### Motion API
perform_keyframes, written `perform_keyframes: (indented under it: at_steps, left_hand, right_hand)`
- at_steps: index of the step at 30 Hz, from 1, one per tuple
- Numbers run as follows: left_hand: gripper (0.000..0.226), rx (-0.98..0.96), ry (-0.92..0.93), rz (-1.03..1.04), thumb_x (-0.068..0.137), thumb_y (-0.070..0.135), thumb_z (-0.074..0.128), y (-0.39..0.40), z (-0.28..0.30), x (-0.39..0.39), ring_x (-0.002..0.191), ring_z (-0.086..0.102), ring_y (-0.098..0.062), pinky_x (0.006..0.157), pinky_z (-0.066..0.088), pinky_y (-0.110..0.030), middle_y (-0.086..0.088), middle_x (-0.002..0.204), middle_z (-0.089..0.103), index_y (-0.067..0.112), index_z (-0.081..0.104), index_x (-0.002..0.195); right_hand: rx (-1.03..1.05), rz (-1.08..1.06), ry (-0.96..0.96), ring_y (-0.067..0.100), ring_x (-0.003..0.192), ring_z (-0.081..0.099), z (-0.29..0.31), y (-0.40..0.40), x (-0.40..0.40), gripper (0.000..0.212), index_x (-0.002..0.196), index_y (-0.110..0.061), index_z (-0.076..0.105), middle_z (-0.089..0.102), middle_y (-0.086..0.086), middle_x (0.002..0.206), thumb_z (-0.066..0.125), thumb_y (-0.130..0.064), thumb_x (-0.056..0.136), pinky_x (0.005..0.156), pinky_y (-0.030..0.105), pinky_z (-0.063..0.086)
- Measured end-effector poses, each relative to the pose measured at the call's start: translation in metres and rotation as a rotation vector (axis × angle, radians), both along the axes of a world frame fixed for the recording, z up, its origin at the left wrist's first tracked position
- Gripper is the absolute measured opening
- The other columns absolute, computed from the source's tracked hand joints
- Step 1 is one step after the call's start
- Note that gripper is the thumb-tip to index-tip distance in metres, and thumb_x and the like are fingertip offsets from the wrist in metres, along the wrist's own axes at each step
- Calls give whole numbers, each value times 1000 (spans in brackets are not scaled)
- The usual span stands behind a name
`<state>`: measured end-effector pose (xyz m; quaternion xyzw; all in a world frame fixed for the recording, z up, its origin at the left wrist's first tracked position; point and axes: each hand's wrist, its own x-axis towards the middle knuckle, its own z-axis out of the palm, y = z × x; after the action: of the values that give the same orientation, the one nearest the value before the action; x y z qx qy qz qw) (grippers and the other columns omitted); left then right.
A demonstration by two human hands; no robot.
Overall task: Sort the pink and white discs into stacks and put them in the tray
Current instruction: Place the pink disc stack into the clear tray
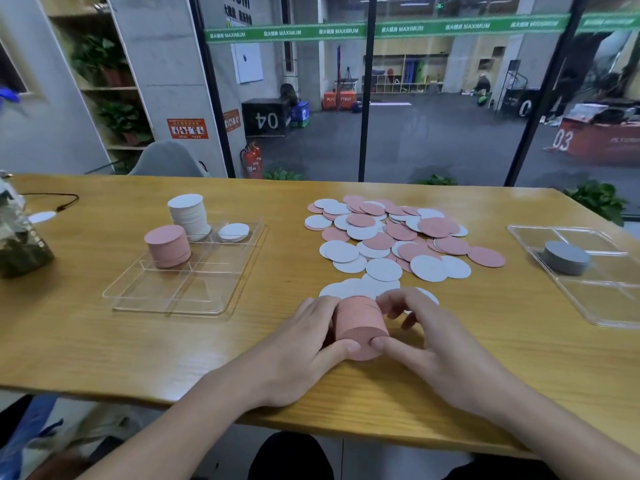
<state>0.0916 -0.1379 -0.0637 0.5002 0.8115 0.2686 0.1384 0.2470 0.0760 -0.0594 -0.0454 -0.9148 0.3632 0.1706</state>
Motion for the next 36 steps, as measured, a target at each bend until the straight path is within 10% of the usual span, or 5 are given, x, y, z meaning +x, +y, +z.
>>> perform_keyframes:
  at_steps: [12,18,23,29,36]
  left_hand:
    - [39,215,-120,149,109,66,53,-94,18,-62,118,62,-7,102,52,-39,19,129,64,47,49,142]
    - [24,528,-135,515,112,35,60,-170,36,-106,67,62,7,61,47,-8,23,74,68,32,70,134]
    - [33,460,60,758,115,34,52,-217,18,-161,101,63,-9,93,50,-29,8,97,69,20,78,102]
    - [31,469,40,785,113,39,55,-221,-6,-185,96,67,-11,88,52,-40,10,94,67,25,76,96]
    - [27,378,7,785,111,50,53,-212,-8,-190,104,55,-3,79,44,-32,2,103,59,42,76,102]
  right_hand:
    - [72,156,62,10,101,63,47,-66,-103,28,111,-39,69,70,-18,106,84,-50,89,82,22,49]
    - [-177,215,-21,4,67,56,61,-144,-220,24,93,-25,79,74,-5,81,86,-47,89,63,23,42]
    - [-335,203,-191,5,60,48,54,-194,-293,33,88,-13,83,64,-9,66,85,-46,89,62,22,37]
    - [-287,117,-324,0,42,46,45,-216,-323,31,85,-10,82,63,-8,61,89,-40,85,40,12,31]
    - [224,110,-312,27,77,64,50,-227,-334,42,74,-14,66,73,7,83,66,-51,94,65,39,51]
